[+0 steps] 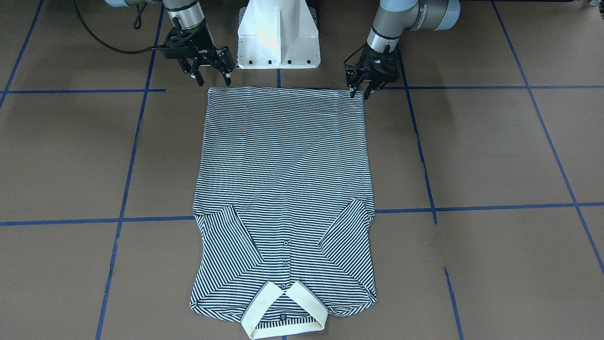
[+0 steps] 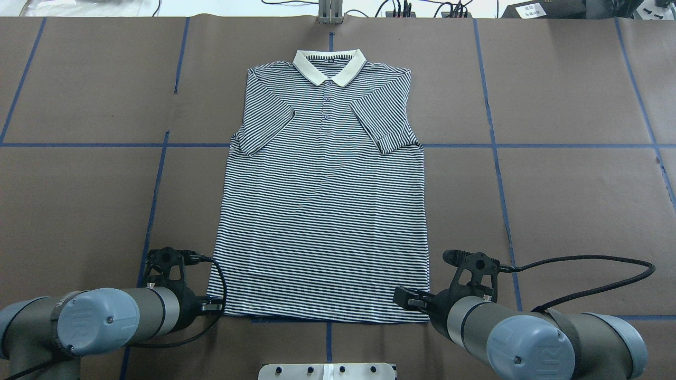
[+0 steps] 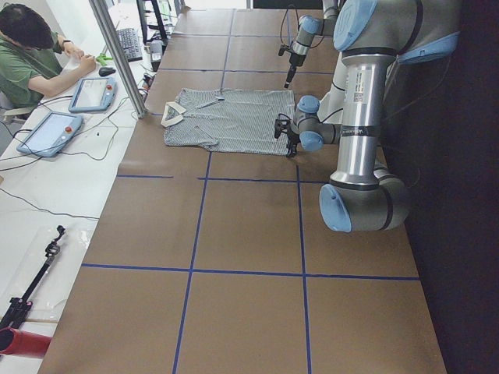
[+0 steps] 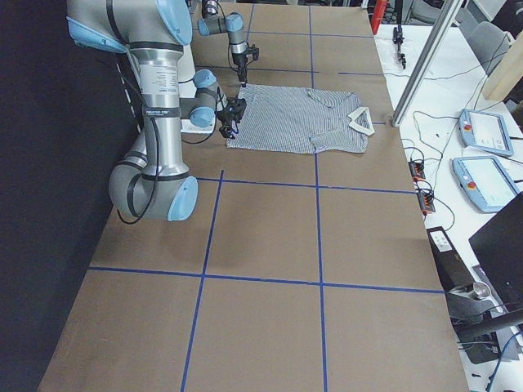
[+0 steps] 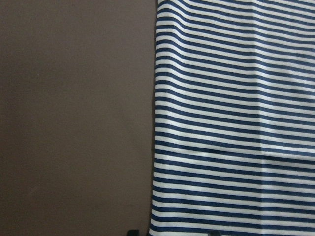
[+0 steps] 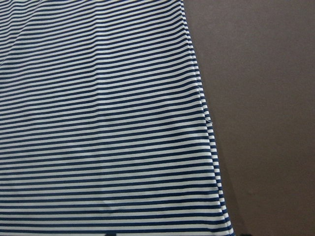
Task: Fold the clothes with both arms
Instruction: 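Grasp the hem corners with both grippers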
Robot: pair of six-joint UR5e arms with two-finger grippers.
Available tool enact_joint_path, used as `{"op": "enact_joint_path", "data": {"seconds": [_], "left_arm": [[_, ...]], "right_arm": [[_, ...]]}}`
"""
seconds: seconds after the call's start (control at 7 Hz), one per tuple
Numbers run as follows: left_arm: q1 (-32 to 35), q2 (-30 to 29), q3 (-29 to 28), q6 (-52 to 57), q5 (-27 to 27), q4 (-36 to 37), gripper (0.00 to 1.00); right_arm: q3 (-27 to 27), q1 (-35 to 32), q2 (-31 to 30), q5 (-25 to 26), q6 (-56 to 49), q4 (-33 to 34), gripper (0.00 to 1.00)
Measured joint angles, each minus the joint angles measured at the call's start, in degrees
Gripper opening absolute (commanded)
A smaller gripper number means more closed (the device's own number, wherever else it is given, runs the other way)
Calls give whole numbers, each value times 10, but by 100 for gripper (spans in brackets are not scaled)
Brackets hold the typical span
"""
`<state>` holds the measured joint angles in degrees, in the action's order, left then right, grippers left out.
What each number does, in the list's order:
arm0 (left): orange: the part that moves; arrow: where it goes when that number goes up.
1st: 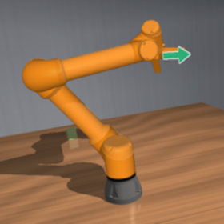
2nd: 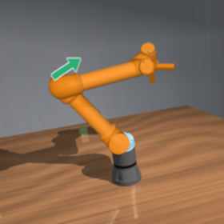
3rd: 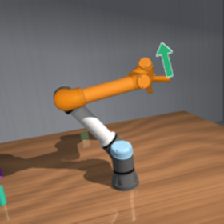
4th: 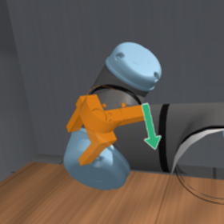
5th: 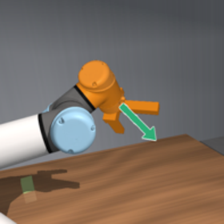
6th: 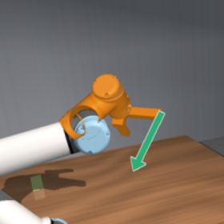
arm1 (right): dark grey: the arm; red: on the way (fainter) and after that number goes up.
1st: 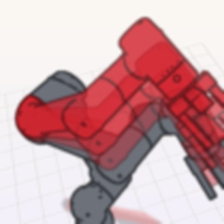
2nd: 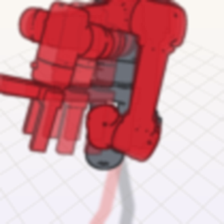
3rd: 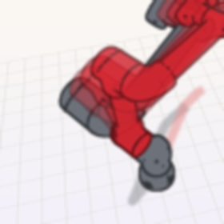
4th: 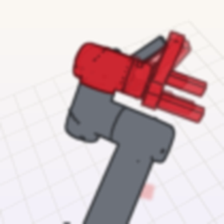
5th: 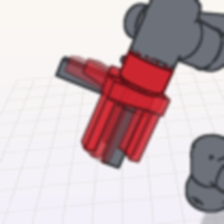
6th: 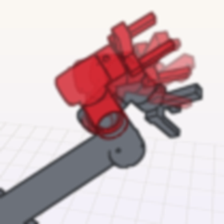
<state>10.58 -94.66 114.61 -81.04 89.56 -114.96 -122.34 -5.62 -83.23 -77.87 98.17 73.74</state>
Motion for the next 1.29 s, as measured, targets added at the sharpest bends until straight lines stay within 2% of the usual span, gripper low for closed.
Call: {"op": "enact_joint_path", "data": {"seconds": [0.14, 0.29, 0.57, 1.29], "left_arm": [[-2, 0, 0, 0, 0, 0, 0], [-3, -1, 0, 0, 0, 0, 0], [-4, -2, 3, 1, 0, 4, 0], [-5, -10, 9, 3, 3, 11, 0]], "right_arm": [[0, 0, 0, 0, 0, 0, 88], [0, 0, 0, 0, 0, 0, 86], [2, 1, 0, 4, 5, 0, 72], [49, 35, 1, 39, 50, 28, 65]]}}
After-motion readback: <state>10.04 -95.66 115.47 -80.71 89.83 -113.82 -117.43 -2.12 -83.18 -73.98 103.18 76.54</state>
